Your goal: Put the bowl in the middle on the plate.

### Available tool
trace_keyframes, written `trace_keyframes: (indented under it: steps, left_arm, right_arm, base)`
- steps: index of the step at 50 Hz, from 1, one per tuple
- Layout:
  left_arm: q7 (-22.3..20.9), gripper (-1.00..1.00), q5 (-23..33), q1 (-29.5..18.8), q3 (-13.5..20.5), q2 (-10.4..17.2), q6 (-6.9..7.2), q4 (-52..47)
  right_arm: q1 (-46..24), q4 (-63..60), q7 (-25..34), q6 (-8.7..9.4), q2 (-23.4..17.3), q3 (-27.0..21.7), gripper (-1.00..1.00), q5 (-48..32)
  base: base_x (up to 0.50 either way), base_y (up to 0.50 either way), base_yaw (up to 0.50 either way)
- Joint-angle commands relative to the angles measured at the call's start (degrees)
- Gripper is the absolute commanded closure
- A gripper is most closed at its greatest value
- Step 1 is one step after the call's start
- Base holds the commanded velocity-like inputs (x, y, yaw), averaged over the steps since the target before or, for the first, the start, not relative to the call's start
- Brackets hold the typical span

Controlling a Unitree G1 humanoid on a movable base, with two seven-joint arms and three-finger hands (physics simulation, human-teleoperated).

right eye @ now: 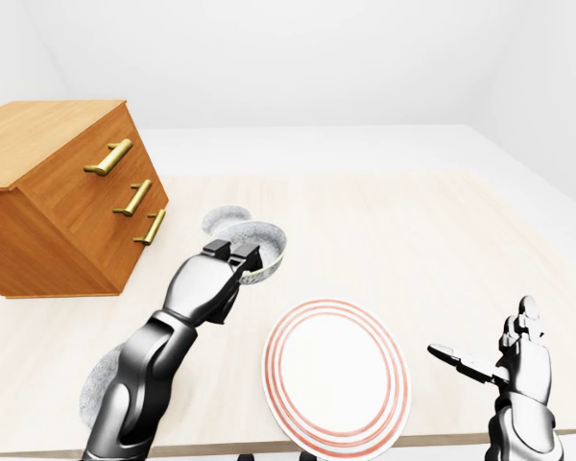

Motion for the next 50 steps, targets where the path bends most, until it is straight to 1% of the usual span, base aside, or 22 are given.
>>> trace_keyframes:
  steps: [1,2,3,4,5,6,9,13,14,16,17,18,22,26,28,35,37,39,40,43,47,50]
  left_arm:
    - [-1.1,1.0,-3.8,4.3,-7.5,-2.3,0.0,-0.5]
    - [-1.6,1.0,-3.0,4.0,-8.6,-2.6,0.0,-1.0]
    - [-1.8,1.0,-3.4,3.8,-9.1,-2.9,0.0,-1.4]
    - [-1.1,1.0,-2.9,4.0,-9.8,-3.2,0.0,-1.2]
    - [-2.0,1.0,-3.0,4.1,-10.3,-3.3,0.0,-1.3]
    - [-1.5,1.0,-2.0,4.4,-11.4,-3.1,0.0,-0.8]
    - [-1.4,1.0,-1.1,5.2,-13.2,-3.3,0.0,-0.7]
    - [0.1,1.0,0.6,6.9,-16.3,-3.2,0.0,-1.1]
    - [0.1,1.0,0.6,6.9,-16.5,-3.2,0.0,-0.9]
    - [-1.4,1.0,-1.4,5.5,-15.6,-4.3,0.0,-1.7]
    - [-2.0,1.0,-1.6,5.0,-15.5,-4.1,0.0,-1.6]
    - [-1.5,1.0,-0.7,4.9,-15.5,-3.7,0.0,-1.5]
    - [-1.5,1.0,-0.2,5.1,-16.3,-4.3,0.0,-1.8]
    - [-0.3,1.0,1.5,6.0,-18.2,-4.1,0.0,-1.5]
    - [-0.1,1.0,1.6,6.2,-18.6,-4.2,0.0,-1.5]
    - [0.9,1.0,2.1,6.5,-19.0,-3.8,0.0,-0.8]
    - [2.0,1.0,2.8,6.7,-19.2,-3.6,0.0,0.1]
    - [3.2,1.0,4.0,7.3,-20.1,-3.4,0.0,0.9]
    - [3.5,1.0,4.7,8.1,-21.5,-3.6,0.0,0.9]
    - [3.6,1.0,5.4,8.6,-23.1,-3.4,0.0,0.8]
    - [3.5,1.0,5.6,8.7,-24.0,-3.2,0.0,0.5]
    - [4.5,1.0,6.0,8.9,-24.1,-2.7,0.0,1.3]
  right_arm:
    - [0.2,-0.5,0.0,0.0,0.0,0.0,-1.0,0.3]
    - [0.0,-0.1,0.0,0.0,-0.1,0.0,-1.0,0.3]
    - [-0.2,0.3,0.0,0.0,-0.1,0.1,-1.0,0.2]
    - [-0.2,0.6,0.0,0.0,-0.1,0.2,-1.0,0.1]
    - [-0.2,0.8,0.0,0.0,-0.2,0.3,-1.0,0.0]
    - [-0.2,1.1,0.0,0.0,-0.2,0.4,-1.0,-0.1]
    - [0.0,0.4,0.0,0.0,-0.2,0.4,-1.0,0.0]
    - [0.3,-0.9,0.3,0.0,0.2,0.2,-1.0,-0.3]
    - [0.1,-0.5,0.3,0.0,0.1,0.2,-1.0,-0.4]
    - [0.1,-0.2,0.3,0.0,0.2,0.2,-1.0,-0.5]
    - [0.2,-0.5,0.4,0.0,0.2,0.2,-1.0,-0.4]
    - [0.0,0.3,0.4,0.0,0.1,0.3,-1.0,-0.6]
    - [0.2,0.0,0.4,0.0,0.1,0.3,-1.0,-0.5]
    - [0.4,-0.6,0.4,0.0,0.2,0.3,-1.0,-0.6]
    - [0.3,-0.4,0.5,0.0,0.3,0.2,-1.0,-0.6]
    - [0.0,0.1,0.5,0.0,0.1,0.3,-1.0,-0.7]
    - [0.3,-0.5,0.5,0.0,0.2,0.2,-1.0,-0.7]
    - [0.3,-0.6,0.5,0.0,0.3,0.2,-1.0,-0.8]
    - [0.2,-0.2,0.6,0.0,0.3,0.2,-1.0,-0.8]
    - [0.1,0.4,0.6,0.0,0.1,0.2,-1.0,-0.7]
    - [0.2,-0.1,0.5,0.0,0.1,0.2,-1.0,-0.6]
    - [0.1,0.2,0.5,0.0,0.0,0.3,-1.0,-0.7]
  base:
    - [0.0,0.0,0.0]
    - [0.0,0.0,0.0]
    - [0.0,0.0,0.0]
    - [0.0,0.0,0.0]
    - [0.0,0.0,0.0]
    - [0.0,0.0,0.0]
    - [0.0,0.0,0.0]
    - [0.0,0.0,0.0]
    - [0.0,0.0,0.0]
    - [0.0,0.0,0.0]
    - [0.0,0.0,0.0]
    - [0.0,0.0,0.0]
    - [0.0,0.0,0.0]
    - [0.0,0.0,0.0]
    - [0.0,0.0,0.0]
    - [0.0,0.0,0.0]
    - [0.0,0.0,0.0]
    - [0.0,0.0,0.0]
    - [0.0,0.0,0.0]
    - [0.0,0.0,0.0]
    - [0.0,0.0,0.0]
    - [0.0,0.0,0.0]
